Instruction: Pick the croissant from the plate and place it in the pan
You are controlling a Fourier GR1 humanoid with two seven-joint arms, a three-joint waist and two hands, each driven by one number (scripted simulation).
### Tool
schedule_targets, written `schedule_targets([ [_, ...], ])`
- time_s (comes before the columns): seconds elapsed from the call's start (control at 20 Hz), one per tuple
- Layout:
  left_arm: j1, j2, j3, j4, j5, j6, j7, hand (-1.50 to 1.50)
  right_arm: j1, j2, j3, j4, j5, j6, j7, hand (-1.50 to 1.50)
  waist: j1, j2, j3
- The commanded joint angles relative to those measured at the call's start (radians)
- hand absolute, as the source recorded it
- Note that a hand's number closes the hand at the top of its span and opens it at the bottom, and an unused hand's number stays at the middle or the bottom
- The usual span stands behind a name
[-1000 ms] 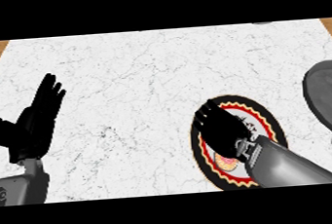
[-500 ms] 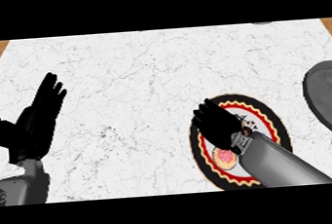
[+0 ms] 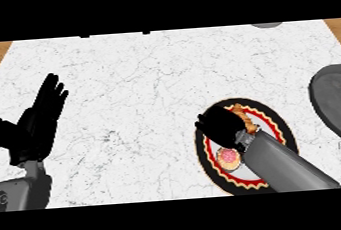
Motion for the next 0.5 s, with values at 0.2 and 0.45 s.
schedule_targets([
  [0.2,0.000,0.003,0.012,-0.014,0.023,-0.025,0.027,0.00,-0.028,0.024,-0.042,0.153,0.029,-0.088,-0.100,1.50,0.005,0.020,0.007],
  [0.45,0.034,-0.012,0.006,0.004,-0.014,-0.017,-0.044,0.00,0.057,0.007,-0.082,0.078,0.014,-0.137,-0.129,1.50,-0.002,0.019,0.006],
])
